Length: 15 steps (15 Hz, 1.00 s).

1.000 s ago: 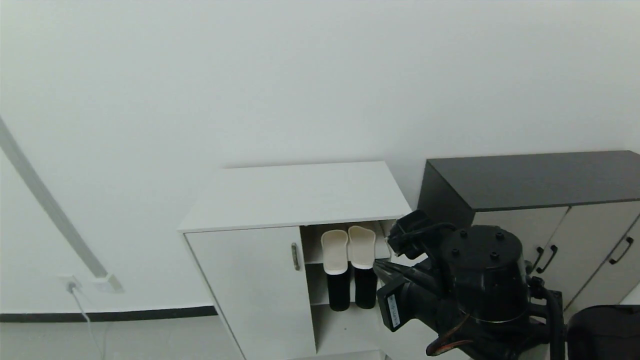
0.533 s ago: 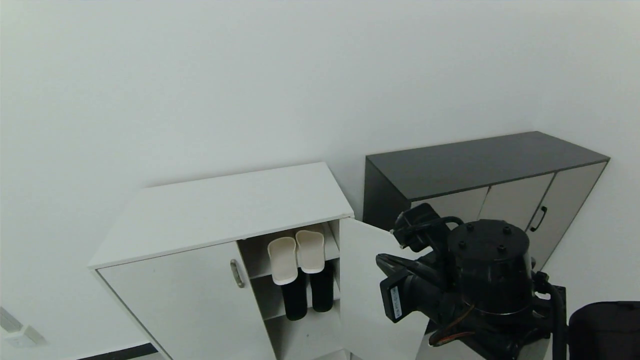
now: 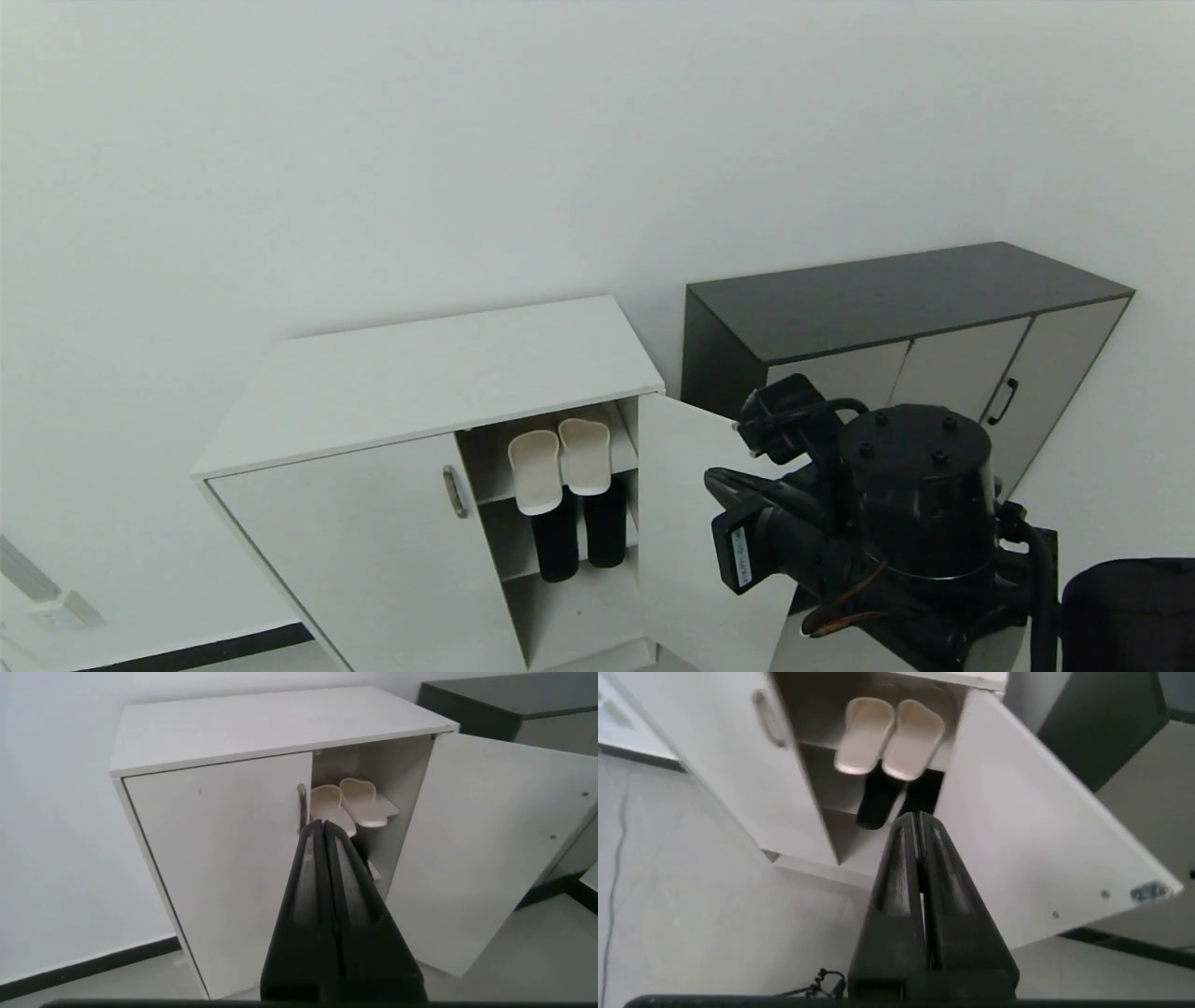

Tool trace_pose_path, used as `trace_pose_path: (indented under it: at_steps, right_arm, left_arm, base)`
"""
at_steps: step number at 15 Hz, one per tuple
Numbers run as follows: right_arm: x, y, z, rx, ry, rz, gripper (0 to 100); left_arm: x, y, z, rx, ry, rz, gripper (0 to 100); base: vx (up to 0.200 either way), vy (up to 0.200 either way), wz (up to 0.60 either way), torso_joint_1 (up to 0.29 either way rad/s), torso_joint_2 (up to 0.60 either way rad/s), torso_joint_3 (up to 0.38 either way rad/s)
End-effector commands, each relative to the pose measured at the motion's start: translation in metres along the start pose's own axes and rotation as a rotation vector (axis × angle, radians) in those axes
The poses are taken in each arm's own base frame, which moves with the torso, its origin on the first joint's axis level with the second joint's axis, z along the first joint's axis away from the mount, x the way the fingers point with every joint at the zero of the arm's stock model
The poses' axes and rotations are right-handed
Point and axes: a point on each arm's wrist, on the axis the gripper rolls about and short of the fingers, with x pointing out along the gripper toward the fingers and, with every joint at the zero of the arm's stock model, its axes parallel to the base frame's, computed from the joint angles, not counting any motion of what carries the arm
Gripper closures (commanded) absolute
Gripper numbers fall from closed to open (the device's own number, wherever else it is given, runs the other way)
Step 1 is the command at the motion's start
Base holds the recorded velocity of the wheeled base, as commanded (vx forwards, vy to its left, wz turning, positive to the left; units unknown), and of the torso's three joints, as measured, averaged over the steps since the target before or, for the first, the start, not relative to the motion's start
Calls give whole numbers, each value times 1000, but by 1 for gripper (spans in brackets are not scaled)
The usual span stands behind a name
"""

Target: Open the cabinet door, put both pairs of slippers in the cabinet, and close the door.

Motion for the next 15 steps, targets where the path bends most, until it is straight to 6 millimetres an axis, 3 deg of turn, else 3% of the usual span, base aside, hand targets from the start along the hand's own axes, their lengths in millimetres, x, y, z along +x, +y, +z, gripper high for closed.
trace_pose_path:
  at_steps: [1,3,11,15]
  right_arm:
    - [3,-5,1,-7,-3,-22,100]
    - [10,-19,6,-3,-12,-67,100]
    - [84,-114,28,88,44,-259,100]
    - [113,-144,25,133,53,-300,100]
  left_arm:
    - [0,0,0,1,0,0,100]
    - [0,0,0,1,0,0,100]
    - [0,0,0,1,0,0,100]
    - [0,0,0,3,0,0,100]
  base:
    - [-200,0,0,-7,-7,12]
    - [-200,0,0,-2,0,0]
    - [0,0,0,0,0,0]
    - [0,0,0,0,0,0]
